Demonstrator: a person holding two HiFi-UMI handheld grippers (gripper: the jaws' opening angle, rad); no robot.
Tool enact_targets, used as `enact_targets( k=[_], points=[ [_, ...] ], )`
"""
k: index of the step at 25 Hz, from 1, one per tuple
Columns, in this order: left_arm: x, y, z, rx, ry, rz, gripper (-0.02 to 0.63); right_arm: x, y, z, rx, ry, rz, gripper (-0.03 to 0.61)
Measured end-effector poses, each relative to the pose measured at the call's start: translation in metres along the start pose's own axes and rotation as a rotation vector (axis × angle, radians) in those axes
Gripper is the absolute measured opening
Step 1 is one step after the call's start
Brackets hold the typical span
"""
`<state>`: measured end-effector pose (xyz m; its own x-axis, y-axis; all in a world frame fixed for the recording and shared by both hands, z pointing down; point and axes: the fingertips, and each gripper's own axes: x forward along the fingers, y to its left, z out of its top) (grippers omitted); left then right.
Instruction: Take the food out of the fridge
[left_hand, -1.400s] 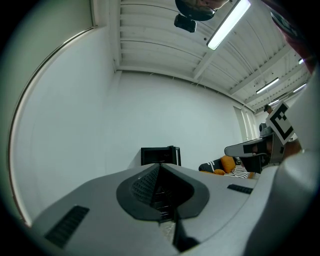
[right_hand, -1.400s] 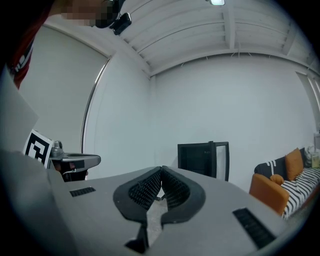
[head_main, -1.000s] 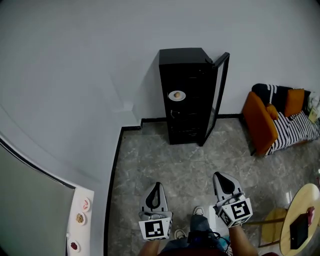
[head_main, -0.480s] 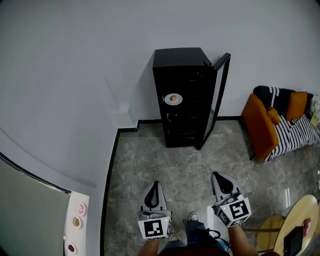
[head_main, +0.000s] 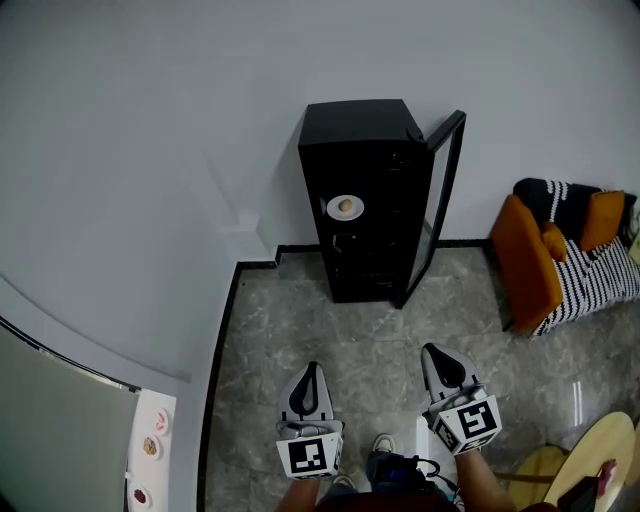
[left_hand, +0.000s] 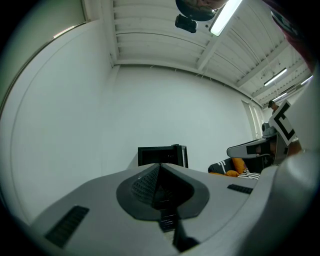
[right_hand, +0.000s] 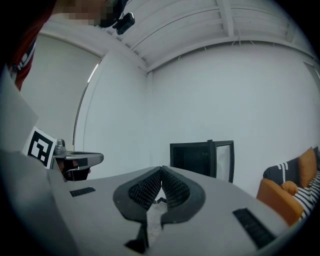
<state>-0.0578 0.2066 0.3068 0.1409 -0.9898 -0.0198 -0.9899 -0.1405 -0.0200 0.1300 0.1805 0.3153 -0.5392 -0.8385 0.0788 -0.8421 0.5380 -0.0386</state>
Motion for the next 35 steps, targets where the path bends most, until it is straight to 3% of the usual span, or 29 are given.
enact_targets(
  k=[15, 27, 35],
  points=[
    [0.055, -0.018, 0.002, -0.027, -0.023, 0.049, 0.014, 0.040, -0.051, 0.002, 0.004, 0.003, 0.038, 0.021],
    [0.128, 0.012, -0.007, -0.047, -0.021, -0.001, 0.014, 0.109, -0.064, 0.006, -0.005, 0.001, 0.009, 0.021],
    [0.171, 0.047, -0.006, -0.051, -0.021, -0.008, 0.014, 0.164, -0.061, 0.007, -0.006, 0.052, 0.005, 0.021]
  ],
)
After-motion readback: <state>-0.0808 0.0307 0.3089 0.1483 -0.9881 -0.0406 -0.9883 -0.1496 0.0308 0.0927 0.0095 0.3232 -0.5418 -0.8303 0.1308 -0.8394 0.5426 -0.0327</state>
